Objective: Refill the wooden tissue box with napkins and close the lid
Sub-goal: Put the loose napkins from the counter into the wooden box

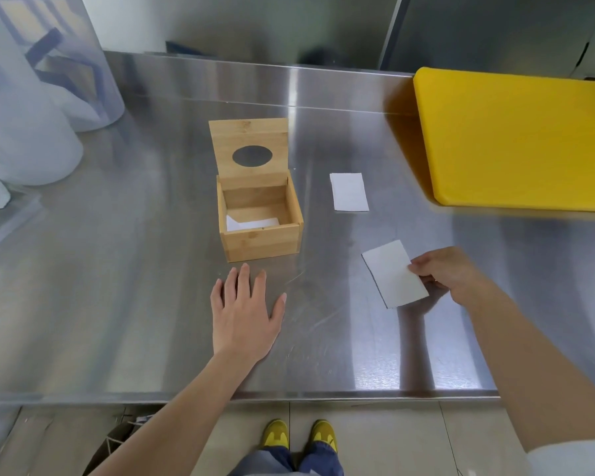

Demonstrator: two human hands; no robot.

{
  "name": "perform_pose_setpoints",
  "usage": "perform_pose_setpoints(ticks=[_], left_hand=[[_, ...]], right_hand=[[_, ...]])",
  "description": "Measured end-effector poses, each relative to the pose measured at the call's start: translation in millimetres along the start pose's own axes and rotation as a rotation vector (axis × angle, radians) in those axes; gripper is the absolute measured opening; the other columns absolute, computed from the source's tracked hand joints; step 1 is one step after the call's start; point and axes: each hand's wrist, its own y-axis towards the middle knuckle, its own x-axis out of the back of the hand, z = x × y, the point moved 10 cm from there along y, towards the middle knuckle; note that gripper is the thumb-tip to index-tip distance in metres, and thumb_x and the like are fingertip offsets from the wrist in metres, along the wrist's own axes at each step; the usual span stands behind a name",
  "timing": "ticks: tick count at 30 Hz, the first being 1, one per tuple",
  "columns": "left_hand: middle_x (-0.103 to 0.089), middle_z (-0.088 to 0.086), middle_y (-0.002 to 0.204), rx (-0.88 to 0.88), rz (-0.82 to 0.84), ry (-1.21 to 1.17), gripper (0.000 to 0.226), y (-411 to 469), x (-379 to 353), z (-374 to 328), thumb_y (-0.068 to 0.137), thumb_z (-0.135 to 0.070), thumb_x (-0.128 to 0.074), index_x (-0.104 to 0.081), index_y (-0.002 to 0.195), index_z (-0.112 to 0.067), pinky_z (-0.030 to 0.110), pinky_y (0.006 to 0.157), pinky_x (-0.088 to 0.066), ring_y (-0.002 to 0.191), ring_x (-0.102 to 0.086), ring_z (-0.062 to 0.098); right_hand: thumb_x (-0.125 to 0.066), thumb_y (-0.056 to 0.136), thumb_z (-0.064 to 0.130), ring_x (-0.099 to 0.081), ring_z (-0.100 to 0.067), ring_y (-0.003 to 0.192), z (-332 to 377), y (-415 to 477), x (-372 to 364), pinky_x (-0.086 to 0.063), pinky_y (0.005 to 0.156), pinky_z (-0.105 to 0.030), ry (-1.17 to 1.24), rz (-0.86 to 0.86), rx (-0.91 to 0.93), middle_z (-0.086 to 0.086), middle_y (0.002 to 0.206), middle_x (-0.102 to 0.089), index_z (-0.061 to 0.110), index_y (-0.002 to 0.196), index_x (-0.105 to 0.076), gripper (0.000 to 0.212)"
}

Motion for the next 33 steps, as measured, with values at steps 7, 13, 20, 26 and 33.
perform_pose_setpoints(ticks=[7,13,20,26,33], left_hand=[[-0.049,0.017,0.137,0.005,-0.023,0.014,0.059,-0.3,0.3,0.7,0.089,-0.053,-0.029,-0.052,0.125,-0.014,0.051,0.106,-0.029,0.129,-0.04,0.034],[-0.052,0.017,0.134,-0.001,-0.037,0.019,0.056,-0.6,0.9,-0.1,0.088,-0.053,-0.03,-0.054,0.121,-0.014,0.052,0.104,-0.032,0.125,-0.044,0.034],[-0.049,0.014,0.135,-0.011,-0.02,0.041,0.052,-1.0,0.5,-0.7,0.089,-0.052,-0.031,-0.048,0.122,-0.015,0.049,0.107,-0.027,0.127,-0.039,0.033],[-0.057,0.014,0.126,-0.009,-0.043,0.008,0.048,-0.6,3.5,-1.8,0.087,-0.05,-0.036,-0.052,0.116,-0.015,0.052,0.102,-0.035,0.121,-0.048,0.033],[-0.054,0.013,0.129,-0.012,-0.059,0.0,0.046,-0.6,3.4,-1.7,0.084,-0.049,-0.04,-0.052,0.114,-0.016,0.052,0.102,-0.035,0.123,-0.046,0.032]], right_hand=[[-0.063,0.086,0.012,-0.053,-0.033,0.101,73.2,-12.7,-12.1,-0.043,0.093,-0.046,-0.535,-0.072,0.474,-0.005,0.095,-0.05,0.007,0.093,-0.073,0.013],[-0.065,0.085,0.011,-0.044,-0.02,0.089,144.1,-47.9,-43.7,-0.033,0.066,-0.024,-0.496,0.165,0.667,0.003,0.078,-0.046,0.006,0.096,-0.071,0.014],[-0.068,0.081,0.006,-0.045,-0.013,0.065,213.4,-92.6,-108.4,-0.035,0.052,-0.005,-0.5,0.529,0.776,-0.003,0.071,-0.053,0.01,0.08,-0.07,0.005],[-0.067,0.082,0.01,-0.042,-0.012,0.06,236.5,-85.7,-172.4,-0.033,0.058,-0.022,-0.562,0.631,0.794,-0.001,0.061,-0.05,0.015,0.078,-0.07,0.007],[-0.054,0.091,0.013,-0.054,-0.016,0.082,241.8,-72.1,-222.1,-0.039,0.067,-0.024,-0.8,0.503,0.904,0.002,0.085,-0.062,0.007,0.098,-0.067,0.015]])
